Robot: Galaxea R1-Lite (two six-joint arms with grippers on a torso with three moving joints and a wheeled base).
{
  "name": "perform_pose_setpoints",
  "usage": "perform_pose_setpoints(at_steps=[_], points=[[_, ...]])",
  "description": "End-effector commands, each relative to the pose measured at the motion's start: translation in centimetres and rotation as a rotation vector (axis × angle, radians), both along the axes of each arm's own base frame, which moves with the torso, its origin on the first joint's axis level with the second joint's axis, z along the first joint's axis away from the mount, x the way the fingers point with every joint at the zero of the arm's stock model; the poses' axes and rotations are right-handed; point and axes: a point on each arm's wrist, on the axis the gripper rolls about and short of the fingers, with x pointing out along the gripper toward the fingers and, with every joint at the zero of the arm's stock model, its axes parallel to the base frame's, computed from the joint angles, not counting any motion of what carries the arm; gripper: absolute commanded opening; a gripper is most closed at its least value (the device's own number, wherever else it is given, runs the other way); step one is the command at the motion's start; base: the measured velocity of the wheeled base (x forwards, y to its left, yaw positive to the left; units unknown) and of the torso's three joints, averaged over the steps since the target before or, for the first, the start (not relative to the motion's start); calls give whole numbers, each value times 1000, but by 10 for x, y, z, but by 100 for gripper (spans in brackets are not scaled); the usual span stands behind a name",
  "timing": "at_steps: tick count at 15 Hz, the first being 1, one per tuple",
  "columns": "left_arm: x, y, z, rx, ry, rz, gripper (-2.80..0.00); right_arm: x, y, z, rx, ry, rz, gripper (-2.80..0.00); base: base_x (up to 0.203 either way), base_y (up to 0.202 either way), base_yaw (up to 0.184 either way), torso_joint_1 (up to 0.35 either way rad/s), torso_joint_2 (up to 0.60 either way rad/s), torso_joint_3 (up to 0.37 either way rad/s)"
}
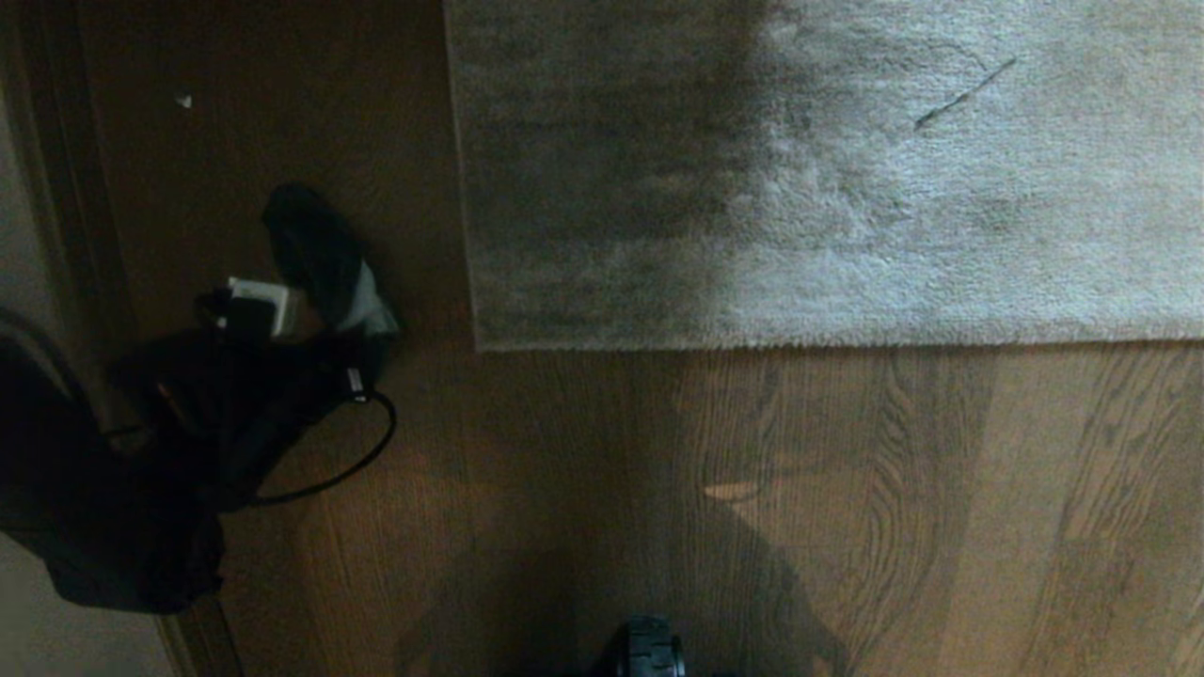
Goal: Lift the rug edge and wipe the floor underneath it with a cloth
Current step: Pick up the rag
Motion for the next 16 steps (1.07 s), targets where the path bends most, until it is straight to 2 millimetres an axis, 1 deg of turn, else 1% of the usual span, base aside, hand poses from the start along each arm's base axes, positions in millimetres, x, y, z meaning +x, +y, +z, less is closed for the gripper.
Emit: perform_pose_setpoints(at_steps=[1, 7, 12, 13, 16], points=[[-11, 2, 16, -3, -65, 6, -280, 0, 0, 0, 1, 0, 0, -280, 0, 0, 0, 0, 0, 0], [-57, 24, 10, 3, 11, 67, -280, 0, 0, 0, 1, -1, 0, -280, 0, 0, 0, 0, 0, 0], [-80, 24, 16, 3, 3, 71, -280, 0, 0, 0, 1, -1, 0, -280, 0, 0, 0, 0, 0, 0], [-88, 24, 18, 0, -3, 71, -280, 0, 0, 0, 1, -1, 0, -280, 0, 0, 0, 0, 0, 0], [-120, 22, 19, -9, 3, 47, -280, 0, 0, 0, 1, -1, 0, -280, 0, 0, 0, 0, 0, 0]])
